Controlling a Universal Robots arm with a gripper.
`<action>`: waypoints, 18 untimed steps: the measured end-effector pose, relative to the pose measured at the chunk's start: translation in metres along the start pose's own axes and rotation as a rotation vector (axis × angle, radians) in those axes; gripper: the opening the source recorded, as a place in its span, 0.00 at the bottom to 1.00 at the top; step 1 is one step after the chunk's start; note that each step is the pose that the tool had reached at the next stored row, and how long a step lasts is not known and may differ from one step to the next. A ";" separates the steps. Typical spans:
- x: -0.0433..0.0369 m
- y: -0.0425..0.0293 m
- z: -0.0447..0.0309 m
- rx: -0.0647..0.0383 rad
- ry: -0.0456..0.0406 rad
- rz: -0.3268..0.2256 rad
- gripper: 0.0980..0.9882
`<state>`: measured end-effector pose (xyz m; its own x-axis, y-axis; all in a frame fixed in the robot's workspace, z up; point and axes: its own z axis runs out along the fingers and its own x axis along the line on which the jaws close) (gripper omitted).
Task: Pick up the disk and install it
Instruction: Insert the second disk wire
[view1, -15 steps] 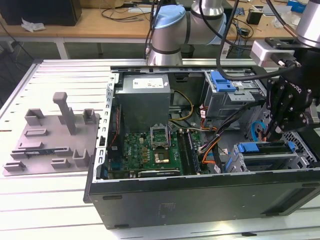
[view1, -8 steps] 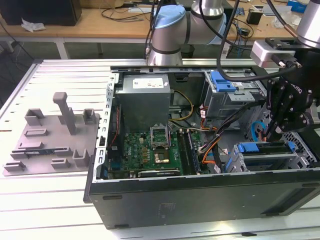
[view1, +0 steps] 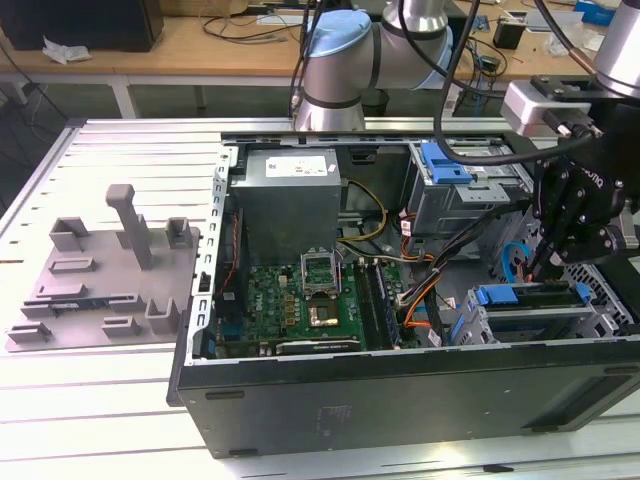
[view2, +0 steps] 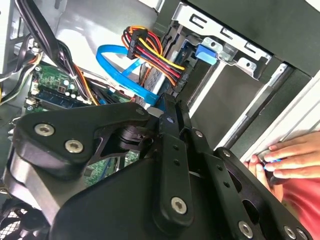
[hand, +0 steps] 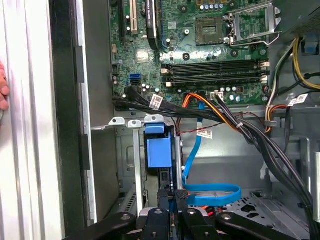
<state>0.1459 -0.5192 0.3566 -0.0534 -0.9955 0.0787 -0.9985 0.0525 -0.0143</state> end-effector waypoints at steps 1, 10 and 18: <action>0.0009 -0.0001 0.0001 0.000 -0.0038 -0.001 0.07; 0.0046 -0.0003 0.0007 0.000 -0.0044 -0.002 0.07; 0.0045 -0.0011 0.0016 0.000 -0.0054 -0.006 0.07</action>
<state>0.1468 -0.5239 0.3553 -0.0474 -0.9962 0.0734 -0.9988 0.0465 -0.0141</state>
